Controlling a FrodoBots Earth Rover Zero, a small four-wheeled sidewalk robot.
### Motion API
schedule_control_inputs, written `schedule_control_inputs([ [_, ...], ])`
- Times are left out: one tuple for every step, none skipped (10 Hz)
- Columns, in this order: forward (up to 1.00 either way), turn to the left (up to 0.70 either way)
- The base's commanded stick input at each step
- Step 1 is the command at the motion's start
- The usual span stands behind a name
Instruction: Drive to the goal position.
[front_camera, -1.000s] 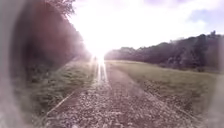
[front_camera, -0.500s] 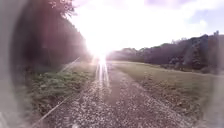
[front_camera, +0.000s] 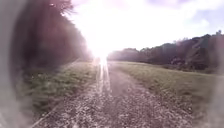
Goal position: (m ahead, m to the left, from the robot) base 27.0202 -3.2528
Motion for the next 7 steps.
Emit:
schedule_control_inputs([
  [0.85,0.0],
  [0.85,0.0],
  [0.85,0.0],
  [0.85,0.0],
  [0.85,0.0],
  [0.85,0.0],
  [0.85,0.0],
])
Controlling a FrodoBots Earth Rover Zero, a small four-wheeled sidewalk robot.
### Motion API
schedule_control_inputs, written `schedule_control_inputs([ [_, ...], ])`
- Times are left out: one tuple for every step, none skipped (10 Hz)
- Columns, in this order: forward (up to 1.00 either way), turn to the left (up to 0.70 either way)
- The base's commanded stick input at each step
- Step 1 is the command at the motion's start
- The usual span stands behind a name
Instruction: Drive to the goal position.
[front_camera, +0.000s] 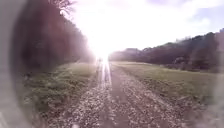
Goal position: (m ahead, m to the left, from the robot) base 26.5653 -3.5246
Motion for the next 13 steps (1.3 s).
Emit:
schedule_control_inputs([
  [0.85,0.0],
  [0.85,0.0],
  [0.85,0.0],
  [0.85,0.0],
  [0.85,0.0],
  [0.85,0.0],
  [0.85,0.0],
  [0.85,0.0],
  [0.85,0.0],
  [0.85,0.0],
  [0.85,0.0],
  [0.85,0.0],
  [0.85,0.0],
])
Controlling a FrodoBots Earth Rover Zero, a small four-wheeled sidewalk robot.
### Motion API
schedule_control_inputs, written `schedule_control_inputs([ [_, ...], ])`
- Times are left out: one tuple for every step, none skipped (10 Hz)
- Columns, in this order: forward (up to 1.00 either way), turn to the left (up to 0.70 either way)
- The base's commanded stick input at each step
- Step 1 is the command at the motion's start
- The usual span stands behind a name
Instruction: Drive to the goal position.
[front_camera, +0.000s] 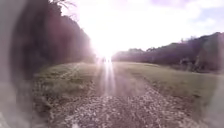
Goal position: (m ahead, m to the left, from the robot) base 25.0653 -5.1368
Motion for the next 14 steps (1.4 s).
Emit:
schedule_control_inputs([
  [0.85,0.0],
  [0.85,-0.01],
  [0.85,-0.07],
  [0.85,-0.27],
  [0.85,-0.34],
  [0.85,-0.34],
  [0.85,-0.34],
  [0.85,-0.34],
  [0.85,-0.34],
  [0.85,-0.34],
  [0.85,-0.23],
  [0.85,-0.02],
  [0.85,0.0],
  [0.85,0.0],
])
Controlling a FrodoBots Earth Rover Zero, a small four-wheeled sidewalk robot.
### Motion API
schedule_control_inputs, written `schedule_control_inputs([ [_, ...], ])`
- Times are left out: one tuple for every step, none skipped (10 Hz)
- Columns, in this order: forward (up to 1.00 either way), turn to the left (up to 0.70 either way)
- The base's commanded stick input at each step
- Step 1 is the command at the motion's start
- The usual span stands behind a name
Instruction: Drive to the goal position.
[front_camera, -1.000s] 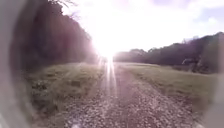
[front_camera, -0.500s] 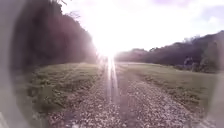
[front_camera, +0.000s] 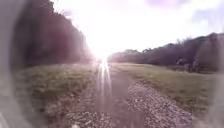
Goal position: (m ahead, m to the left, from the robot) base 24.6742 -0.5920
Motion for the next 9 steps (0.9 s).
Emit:
schedule_control_inputs([
  [0.85,0.0],
  [0.85,0.0],
  [0.85,0.0],
  [0.85,0.0],
  [0.85,0.0],
  [0.85,0.0],
  [0.85,0.0],
  [0.85,0.0],
  [0.85,0.0],
])
